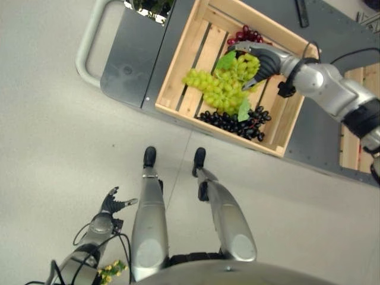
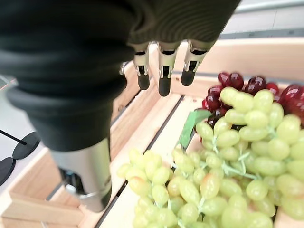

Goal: Pick up the fruits from the basket on one side to the basket on the other side

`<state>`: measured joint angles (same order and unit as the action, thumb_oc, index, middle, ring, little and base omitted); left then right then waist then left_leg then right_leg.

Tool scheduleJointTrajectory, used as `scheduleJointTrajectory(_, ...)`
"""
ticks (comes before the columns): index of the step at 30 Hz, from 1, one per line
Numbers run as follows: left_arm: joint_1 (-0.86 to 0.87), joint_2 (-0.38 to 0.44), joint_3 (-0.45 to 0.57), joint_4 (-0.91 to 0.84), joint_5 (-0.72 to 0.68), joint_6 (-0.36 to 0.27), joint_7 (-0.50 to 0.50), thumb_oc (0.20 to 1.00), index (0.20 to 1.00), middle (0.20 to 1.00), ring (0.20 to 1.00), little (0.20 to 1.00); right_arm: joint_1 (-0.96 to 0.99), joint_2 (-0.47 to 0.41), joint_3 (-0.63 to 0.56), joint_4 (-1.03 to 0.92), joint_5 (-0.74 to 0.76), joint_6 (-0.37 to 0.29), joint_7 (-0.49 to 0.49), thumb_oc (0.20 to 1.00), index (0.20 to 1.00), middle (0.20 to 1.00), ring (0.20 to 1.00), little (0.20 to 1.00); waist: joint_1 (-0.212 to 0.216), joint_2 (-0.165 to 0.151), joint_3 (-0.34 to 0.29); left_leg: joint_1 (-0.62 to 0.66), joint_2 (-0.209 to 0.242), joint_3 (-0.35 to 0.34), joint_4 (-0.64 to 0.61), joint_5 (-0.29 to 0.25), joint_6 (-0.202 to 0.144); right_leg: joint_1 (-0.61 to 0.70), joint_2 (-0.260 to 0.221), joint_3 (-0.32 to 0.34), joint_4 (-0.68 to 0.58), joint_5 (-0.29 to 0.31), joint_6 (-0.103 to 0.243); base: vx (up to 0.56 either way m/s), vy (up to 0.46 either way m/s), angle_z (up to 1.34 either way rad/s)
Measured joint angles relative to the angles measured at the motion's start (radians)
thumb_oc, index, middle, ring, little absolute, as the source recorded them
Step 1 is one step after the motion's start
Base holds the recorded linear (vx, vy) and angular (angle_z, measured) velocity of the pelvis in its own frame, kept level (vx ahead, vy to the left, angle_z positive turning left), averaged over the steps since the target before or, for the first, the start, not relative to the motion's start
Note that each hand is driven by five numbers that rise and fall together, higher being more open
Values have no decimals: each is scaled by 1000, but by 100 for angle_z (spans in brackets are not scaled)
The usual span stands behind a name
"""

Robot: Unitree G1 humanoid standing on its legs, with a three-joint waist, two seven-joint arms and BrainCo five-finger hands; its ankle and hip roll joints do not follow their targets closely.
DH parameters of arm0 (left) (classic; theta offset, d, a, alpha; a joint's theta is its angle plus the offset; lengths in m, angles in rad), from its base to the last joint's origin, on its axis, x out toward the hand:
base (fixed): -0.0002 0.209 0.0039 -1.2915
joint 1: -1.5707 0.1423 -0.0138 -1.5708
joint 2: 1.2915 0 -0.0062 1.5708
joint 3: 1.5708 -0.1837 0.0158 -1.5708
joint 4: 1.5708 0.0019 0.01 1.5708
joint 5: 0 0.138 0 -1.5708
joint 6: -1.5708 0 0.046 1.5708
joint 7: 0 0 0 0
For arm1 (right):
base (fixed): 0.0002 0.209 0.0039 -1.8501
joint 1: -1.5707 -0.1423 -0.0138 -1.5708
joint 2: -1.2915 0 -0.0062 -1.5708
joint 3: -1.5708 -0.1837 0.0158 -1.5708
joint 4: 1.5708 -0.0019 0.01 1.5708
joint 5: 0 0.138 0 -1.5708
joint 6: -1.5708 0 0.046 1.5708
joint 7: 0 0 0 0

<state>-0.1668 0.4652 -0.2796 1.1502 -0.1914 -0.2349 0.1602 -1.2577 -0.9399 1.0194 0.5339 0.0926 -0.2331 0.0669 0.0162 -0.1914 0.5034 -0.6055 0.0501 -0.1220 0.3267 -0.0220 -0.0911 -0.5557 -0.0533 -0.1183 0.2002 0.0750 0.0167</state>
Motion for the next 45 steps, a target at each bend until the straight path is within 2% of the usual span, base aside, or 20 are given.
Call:
scheduleJointTrajectory(8,-10,30,0,-34,0,-16,10,1000,1000,1000,1000,1000,-9,-3,62,-21,4,0,14,1000,1000,1000,1000,1000,-9,-2,-1,-26,0,-2,1,0,0,-26,0,2,7,-3,2,2,-7,2)
scheduleJointTrajectory(16,-13,37,-13,-31,0,-16,19,1000,1000,1000,1000,1000,-4,18,62,-17,7,0,17,1000,1000,1000,1000,1000,-27,-2,-2,-90,-3,-8,21,4,0,-87,0,1,22,-2,1,1,-4,0)
scheduleJointTrajectory(28,-20,48,-17,-39,0,-17,35,1000,1000,1000,1000,1000,-5,39,62,-18,7,0,9,1000,1000,1000,1000,1000,-27,-2,-2,-188,-3,-15,50,4,0,-183,0,2,51,-2,1,0,0,0)
scheduleJointTrajectory(45,-21,92,-22,-72,-28,-28,44,1000,1000,1000,1000,1000,-96,60,-22,-21,9,-7,-89,1000,1000,1000,1000,1000,-36,-4,-3,-393,-1,-18,106,6,-7,-404,-3,6,141,-19,-1,0,0,0)
